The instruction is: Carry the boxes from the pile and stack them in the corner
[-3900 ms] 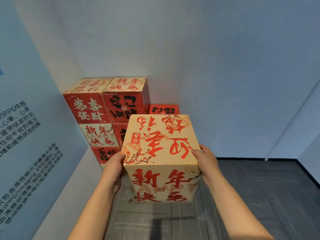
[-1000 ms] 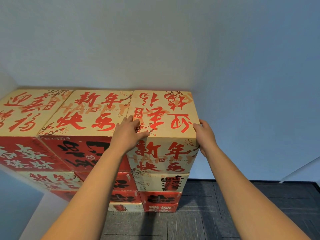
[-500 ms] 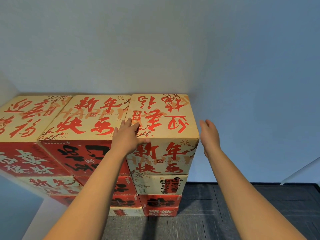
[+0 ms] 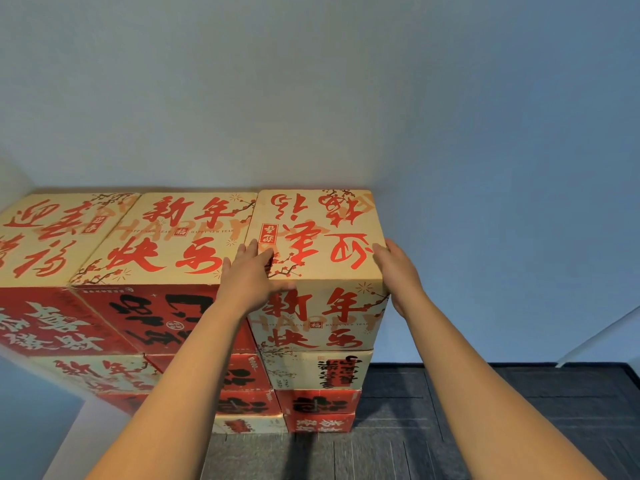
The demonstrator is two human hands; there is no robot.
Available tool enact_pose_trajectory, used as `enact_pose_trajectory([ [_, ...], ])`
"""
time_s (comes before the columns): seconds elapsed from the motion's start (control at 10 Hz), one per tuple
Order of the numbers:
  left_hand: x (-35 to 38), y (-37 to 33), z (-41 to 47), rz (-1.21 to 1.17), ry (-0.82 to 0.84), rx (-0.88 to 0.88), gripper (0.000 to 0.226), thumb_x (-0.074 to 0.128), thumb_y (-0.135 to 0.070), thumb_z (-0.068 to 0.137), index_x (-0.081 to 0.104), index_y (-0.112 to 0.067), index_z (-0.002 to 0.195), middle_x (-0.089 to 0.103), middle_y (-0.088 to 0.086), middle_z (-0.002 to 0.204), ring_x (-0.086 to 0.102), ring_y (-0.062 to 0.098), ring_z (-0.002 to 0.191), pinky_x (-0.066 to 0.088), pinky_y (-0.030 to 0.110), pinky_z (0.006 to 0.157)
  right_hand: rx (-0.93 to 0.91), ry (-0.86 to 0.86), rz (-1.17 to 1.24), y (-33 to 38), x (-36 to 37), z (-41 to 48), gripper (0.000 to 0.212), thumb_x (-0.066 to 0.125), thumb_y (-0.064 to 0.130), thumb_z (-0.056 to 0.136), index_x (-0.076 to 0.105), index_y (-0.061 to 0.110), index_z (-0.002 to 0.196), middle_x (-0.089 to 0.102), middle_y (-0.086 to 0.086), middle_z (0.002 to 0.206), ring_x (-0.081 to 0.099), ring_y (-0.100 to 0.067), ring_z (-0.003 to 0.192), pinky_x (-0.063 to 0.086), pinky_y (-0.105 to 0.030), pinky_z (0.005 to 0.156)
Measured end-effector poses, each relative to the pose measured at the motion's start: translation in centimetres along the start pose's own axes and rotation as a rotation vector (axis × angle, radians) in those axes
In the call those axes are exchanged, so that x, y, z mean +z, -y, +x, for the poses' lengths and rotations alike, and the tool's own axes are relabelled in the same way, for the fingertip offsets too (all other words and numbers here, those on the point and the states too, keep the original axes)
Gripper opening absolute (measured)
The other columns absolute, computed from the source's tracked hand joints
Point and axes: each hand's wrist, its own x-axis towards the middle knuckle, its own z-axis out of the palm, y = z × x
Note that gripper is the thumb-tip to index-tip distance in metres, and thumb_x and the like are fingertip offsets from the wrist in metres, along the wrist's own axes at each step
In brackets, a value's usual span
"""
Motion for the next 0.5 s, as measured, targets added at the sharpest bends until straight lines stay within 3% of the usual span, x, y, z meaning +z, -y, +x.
enact_pose_trajectory([
  [0.1, -0.3, -0.3, 0.0, -0.016, 0.009, -0.001, 0.099, 0.060, -0.075, 0.079, 0.030, -0.026, 0.159, 0.012, 0.009, 0.170, 0.006, 0.031, 0.157, 0.008, 0.060, 0.123, 0.002, -0.039, -0.024, 0.4, -0.1, -0.2, 0.042, 0.045, 0.041, 0.109, 0.050, 0.023, 0.146, 0.073, 0.000, 0.122, 0.073, -0.012, 0.091, 0.050, -0.022, 0.058],
  [0.2, -0.6, -0.5, -0.2, -0.040, -0.001, -0.010, 0.095, 0.059, -0.075, 0.081, 0.032, -0.026, 0.158, 0.013, 0.009, 0.170, 0.006, 0.031, 0.157, 0.007, 0.061, 0.123, -0.030, -0.033, -0.082, 0.1, 0.1, -0.5, 0.027, 0.048, 0.039, 0.108, 0.055, 0.029, 0.132, 0.074, 0.003, 0.111, 0.074, -0.013, 0.091, 0.051, -0.025, 0.062],
  [0.3, -0.8, -0.5, -0.5, -0.035, -0.005, -0.010, 0.090, 0.056, -0.074, 0.084, 0.037, -0.023, 0.156, 0.014, 0.010, 0.169, 0.005, 0.032, 0.157, 0.006, 0.061, 0.122, -0.055, -0.051, -0.154, 0.4, 0.0, -1.3, 0.034, 0.050, 0.042, 0.107, 0.052, 0.030, 0.138, 0.071, 0.003, 0.121, 0.072, -0.013, 0.097, 0.058, -0.032, 0.070],
  [0.4, -1.0, -0.2, -0.7, -0.082, -0.020, -0.011, 0.077, 0.053, -0.068, 0.091, 0.049, -0.017, 0.148, 0.022, 0.011, 0.167, 0.009, 0.034, 0.156, 0.010, 0.061, 0.122, 0.003, -0.103, -0.170, 0.4, -0.3, -2.2, 0.064, 0.052, 0.045, 0.103, 0.032, 0.027, 0.162, 0.050, -0.001, 0.158, 0.061, -0.025, 0.129, 0.058, -0.047, 0.098],
  [0.5, -1.1, -0.8, -1.5, -0.226, -0.103, 0.025, 0.066, 0.056, -0.056, 0.096, 0.051, -0.014, 0.146, 0.032, 0.013, 0.163, 0.022, 0.034, 0.153, 0.023, 0.056, 0.122, -0.004, -0.163, -0.188, 0.6, -0.5, -3.9, 0.067, 0.052, 0.038, 0.105, 0.026, 0.025, 0.165, 0.035, -0.003, 0.168, 0.048, -0.028, 0.144, 0.050, -0.050, 0.109],
])
